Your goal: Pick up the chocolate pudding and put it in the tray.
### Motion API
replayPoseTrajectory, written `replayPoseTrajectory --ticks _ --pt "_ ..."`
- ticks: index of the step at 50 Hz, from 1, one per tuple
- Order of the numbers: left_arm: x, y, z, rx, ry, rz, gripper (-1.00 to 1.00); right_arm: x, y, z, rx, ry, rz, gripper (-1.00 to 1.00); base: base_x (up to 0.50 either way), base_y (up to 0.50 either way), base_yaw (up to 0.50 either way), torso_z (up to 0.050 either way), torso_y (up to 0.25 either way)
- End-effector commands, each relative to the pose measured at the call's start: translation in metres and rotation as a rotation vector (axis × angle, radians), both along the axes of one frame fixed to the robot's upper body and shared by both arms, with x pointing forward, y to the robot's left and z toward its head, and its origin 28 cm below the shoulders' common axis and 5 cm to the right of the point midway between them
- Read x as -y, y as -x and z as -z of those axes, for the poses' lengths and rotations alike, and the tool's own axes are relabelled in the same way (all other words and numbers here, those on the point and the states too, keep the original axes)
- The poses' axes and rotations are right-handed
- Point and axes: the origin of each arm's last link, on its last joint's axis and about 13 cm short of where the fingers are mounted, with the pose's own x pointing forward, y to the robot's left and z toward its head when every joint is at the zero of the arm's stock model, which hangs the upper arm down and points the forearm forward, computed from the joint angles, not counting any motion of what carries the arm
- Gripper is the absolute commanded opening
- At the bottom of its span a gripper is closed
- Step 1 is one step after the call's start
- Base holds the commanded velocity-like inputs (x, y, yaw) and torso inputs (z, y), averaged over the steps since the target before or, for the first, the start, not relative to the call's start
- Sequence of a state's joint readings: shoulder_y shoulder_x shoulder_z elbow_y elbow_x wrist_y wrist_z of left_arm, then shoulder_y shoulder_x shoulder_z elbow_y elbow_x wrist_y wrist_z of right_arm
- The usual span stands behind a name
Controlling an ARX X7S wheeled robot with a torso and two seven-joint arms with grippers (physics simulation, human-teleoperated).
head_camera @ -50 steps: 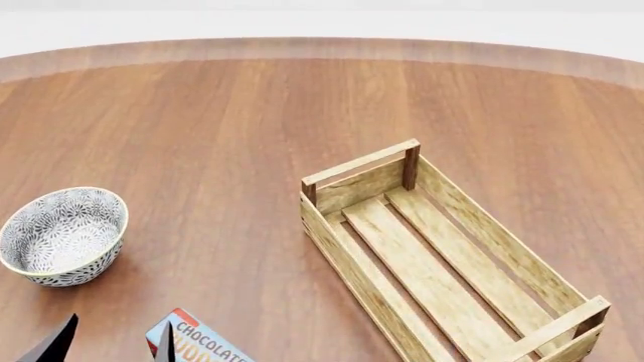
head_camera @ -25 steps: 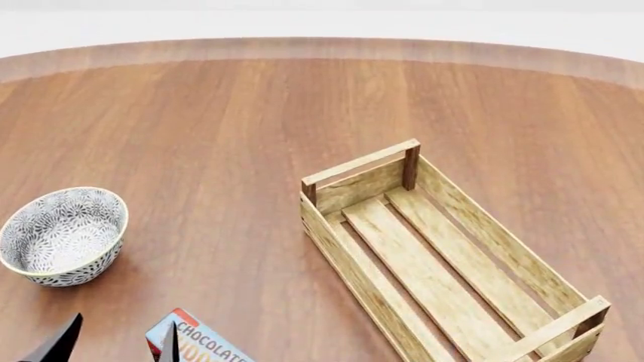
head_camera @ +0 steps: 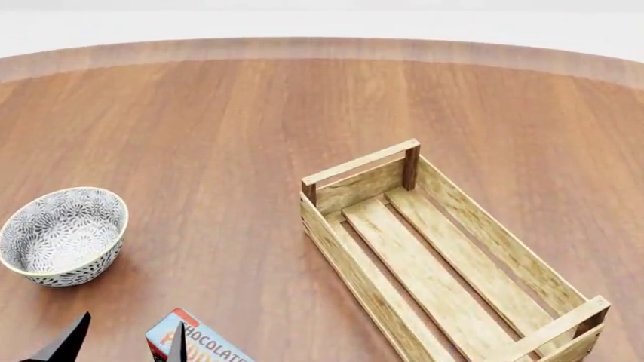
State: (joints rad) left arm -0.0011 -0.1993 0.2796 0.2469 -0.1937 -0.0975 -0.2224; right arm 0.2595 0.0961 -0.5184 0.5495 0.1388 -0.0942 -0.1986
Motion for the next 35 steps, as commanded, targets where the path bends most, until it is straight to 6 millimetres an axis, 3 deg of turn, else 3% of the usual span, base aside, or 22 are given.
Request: replayPoseTrajectory --ticks 1,35 --pt "0.0003 0.0003 0.0004 -0.002 0.0 0.001 1.0 -0.003 -0.0026 0.0011 -0.001 0.009 -0.008 1.0 0.0 0.0 0.0 0.0 0.0" --pt "0.0033 0.0002 -0.0008 0.003 -0.005 0.013 1.0 -0.0077 -0.0115 -0.0019 0.006 0.006 -0.026 1.0 0.0 0.0 0.0 0.0 0.0"
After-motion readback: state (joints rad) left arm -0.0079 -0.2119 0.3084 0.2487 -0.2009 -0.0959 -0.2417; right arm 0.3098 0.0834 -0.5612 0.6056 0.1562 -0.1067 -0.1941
